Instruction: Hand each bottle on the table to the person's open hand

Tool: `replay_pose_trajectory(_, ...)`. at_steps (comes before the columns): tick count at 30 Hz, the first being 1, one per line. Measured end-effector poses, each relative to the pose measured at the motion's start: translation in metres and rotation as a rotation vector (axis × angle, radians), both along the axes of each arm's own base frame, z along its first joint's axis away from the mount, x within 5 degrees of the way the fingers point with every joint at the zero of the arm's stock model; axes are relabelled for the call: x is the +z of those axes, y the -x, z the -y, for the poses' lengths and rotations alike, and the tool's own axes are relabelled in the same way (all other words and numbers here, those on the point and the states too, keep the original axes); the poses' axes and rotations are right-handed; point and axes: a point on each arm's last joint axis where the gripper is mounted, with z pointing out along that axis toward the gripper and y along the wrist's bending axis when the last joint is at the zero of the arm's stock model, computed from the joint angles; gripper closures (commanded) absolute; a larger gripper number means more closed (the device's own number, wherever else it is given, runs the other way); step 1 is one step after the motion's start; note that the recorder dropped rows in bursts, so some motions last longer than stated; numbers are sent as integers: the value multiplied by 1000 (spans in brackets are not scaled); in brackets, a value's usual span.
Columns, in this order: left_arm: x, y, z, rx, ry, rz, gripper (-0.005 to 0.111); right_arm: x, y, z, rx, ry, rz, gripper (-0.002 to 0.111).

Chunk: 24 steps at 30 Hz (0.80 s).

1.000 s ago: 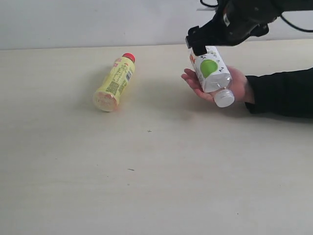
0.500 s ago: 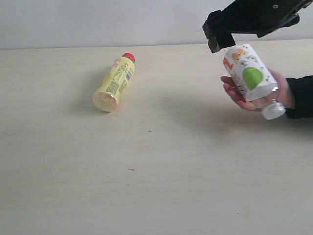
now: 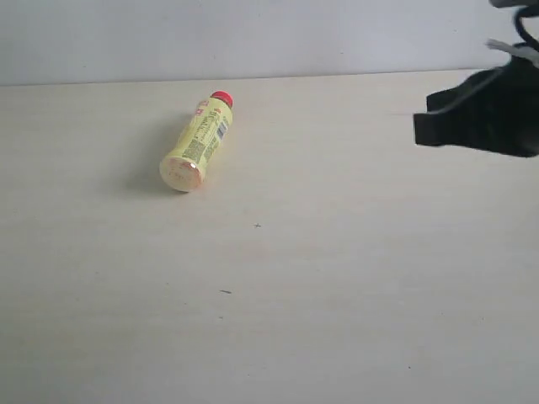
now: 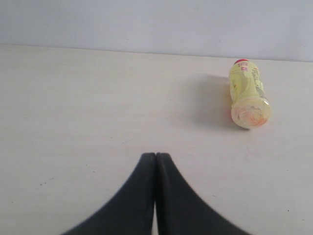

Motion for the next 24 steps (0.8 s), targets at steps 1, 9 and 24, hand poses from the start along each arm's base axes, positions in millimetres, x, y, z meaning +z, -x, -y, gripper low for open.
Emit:
replay_pose_trajectory(1, 0, 0, 0, 0, 0, 0, 104, -3, 10, 5, 0, -12, 25, 108)
replay_pose_trajectory(9, 0, 0, 0, 0, 0, 0, 104, -25, 76, 37, -9, -129, 217, 108)
replay_pose_trajectory(24, 0, 0, 0, 0, 0, 0, 104, -39, 116, 57, -33, -306, 381, 108)
